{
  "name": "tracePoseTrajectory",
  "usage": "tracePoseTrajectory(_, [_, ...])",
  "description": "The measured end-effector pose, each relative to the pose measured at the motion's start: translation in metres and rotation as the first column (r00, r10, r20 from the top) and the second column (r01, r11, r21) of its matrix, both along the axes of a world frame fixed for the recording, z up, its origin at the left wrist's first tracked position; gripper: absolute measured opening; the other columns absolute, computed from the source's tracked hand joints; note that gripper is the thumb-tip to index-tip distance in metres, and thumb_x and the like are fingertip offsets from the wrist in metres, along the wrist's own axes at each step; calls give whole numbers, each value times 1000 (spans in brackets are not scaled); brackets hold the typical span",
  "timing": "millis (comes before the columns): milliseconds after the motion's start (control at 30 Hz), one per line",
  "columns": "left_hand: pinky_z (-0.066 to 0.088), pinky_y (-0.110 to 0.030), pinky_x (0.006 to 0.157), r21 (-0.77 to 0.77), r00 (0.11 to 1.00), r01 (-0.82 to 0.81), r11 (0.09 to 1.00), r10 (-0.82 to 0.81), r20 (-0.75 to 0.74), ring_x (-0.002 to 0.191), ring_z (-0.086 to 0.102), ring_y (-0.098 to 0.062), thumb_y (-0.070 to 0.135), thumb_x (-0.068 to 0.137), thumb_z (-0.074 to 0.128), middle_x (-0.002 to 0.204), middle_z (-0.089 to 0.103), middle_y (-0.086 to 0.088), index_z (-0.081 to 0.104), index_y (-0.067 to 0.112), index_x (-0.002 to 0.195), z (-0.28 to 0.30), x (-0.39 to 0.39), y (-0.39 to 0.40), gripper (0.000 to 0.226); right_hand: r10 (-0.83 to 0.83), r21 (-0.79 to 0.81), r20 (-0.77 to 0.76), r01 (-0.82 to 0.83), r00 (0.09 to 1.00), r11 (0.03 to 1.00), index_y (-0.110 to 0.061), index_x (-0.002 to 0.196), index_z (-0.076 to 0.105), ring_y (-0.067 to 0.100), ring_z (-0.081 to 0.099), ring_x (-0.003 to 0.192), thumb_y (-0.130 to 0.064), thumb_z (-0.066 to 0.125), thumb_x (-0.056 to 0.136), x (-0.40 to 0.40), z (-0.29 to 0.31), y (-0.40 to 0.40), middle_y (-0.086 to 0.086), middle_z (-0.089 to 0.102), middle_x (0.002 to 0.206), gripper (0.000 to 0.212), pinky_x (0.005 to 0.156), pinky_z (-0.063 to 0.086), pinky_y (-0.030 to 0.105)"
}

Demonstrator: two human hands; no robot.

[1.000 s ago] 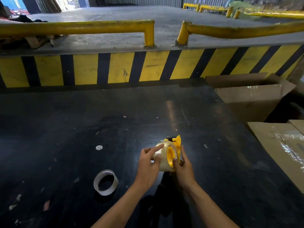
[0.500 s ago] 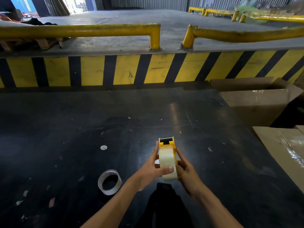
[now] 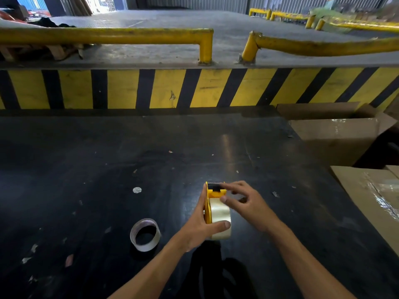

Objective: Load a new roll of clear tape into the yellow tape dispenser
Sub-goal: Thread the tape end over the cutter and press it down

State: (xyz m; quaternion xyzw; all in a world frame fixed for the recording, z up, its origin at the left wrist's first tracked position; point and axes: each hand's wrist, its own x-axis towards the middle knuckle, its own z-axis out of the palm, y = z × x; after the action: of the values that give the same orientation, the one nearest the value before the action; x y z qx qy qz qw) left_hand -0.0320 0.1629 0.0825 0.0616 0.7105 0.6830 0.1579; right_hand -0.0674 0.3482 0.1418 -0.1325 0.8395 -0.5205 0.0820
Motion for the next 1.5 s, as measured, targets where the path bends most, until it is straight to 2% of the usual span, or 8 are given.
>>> tracePoseTrajectory(133, [59, -24, 85, -25, 1000, 11, 1000, -11, -22, 119, 65, -11, 12, 83, 83, 147, 51, 3, -4, 50, 157, 2, 0, 0, 120, 105, 296, -74, -79, 992, 952, -27, 111, 77, 6, 56, 99, -39, 75, 84, -8, 11, -11, -11, 60, 107, 30, 84, 46, 24])
tracePoseTrajectory(267, [59, -27, 84, -28, 1000, 1, 1000, -2, -21, 113, 67, -11, 13, 78, 87, 143, 53, -4, -3, 53, 156, 2, 2, -3, 125, 98, 354, -154, -37, 983, 934, -14, 98, 79, 18, 63, 89, -24, 71, 89, -13, 13, -17, 2, 68, 99, 15, 81, 52, 34])
tracePoseTrajectory(433, [59, -33, 92, -30, 1000, 30, 999, -30, -3, 121, 63, -18, 29, 73, 89, 148, 47, -1, -6, 59, 153, 3, 4, -9, 128, 68, 386, -253, 36, 965, 922, -14, 91, 75, 15, 52, 99, -26, 68, 91, -16, 8, -25, 0, 60, 103, 13, 84, 41, 27])
tracePoseTrajectory(633, [58, -43, 99, 93, 999, -22, 995, 18, 45, 126, 62, -18, 56, 79, 73, 150, 47, 7, 0, 63, 151, 7, 2, -5, 102, 4, 371, -323, 123, 946, 920, -17, 89, 72, 22, 61, 95, -27, 66, 91, -19, 13, -34, 1, 67, 103, 12, 87, 51, 44])
tracePoseTrajectory(800, [55, -57, 101, 90, 997, -50, 995, 45, 65, 122, 66, -24, 43, 81, 77, 145, 52, 2, 5, 68, 148, 10, -5, -6, 102, 39, 425, -388, 141, 921, 894, -17, 91, 72, 23, 59, 97, -26, 65, 92, -20, 20, -38, 3, 68, 107, 12, 86, 51, 43])
tracePoseTrajectory(900, [57, -46, 100, 97, 998, 39, 995, -43, 45, 121, 65, -18, 30, 82, 77, 138, 56, 10, 9, 70, 145, 13, -2, -6, 101, -15, 357, -329, 139, 944, 924, -13, 86, 67, 26, 62, 102, -18, 62, 93, -29, 27, -32, 7, 65, 114, 11, 87, 54, 45])
tracePoseTrajectory(1033, [55, -48, 103, 126, 997, 66, 990, -71, 30, 128, 61, -21, 36, 77, 79, 145, 49, 7, 13, 78, 137, 19, -3, -4, 99, -69, 308, -200, 129, 977, 943, -16, 85, 57, 25, 70, 79, -23, 53, 98, -36, 33, -29, 7, 73, 85, 16, 75, 58, 52])
tracePoseTrajectory(1500, [59, -33, 88, 119, 995, 93, 989, -97, 33, 119, 67, -21, 24, 85, 74, 142, 53, -5, 16, 61, 150, 14, 5, -6, 95, -243, 307, -163, 284, 956, 909, -10, 86, 55, 30, 65, 75, -27, 53, 97, -28, 25, -28, 11, 68, 81, 20, 69, 55, 55])
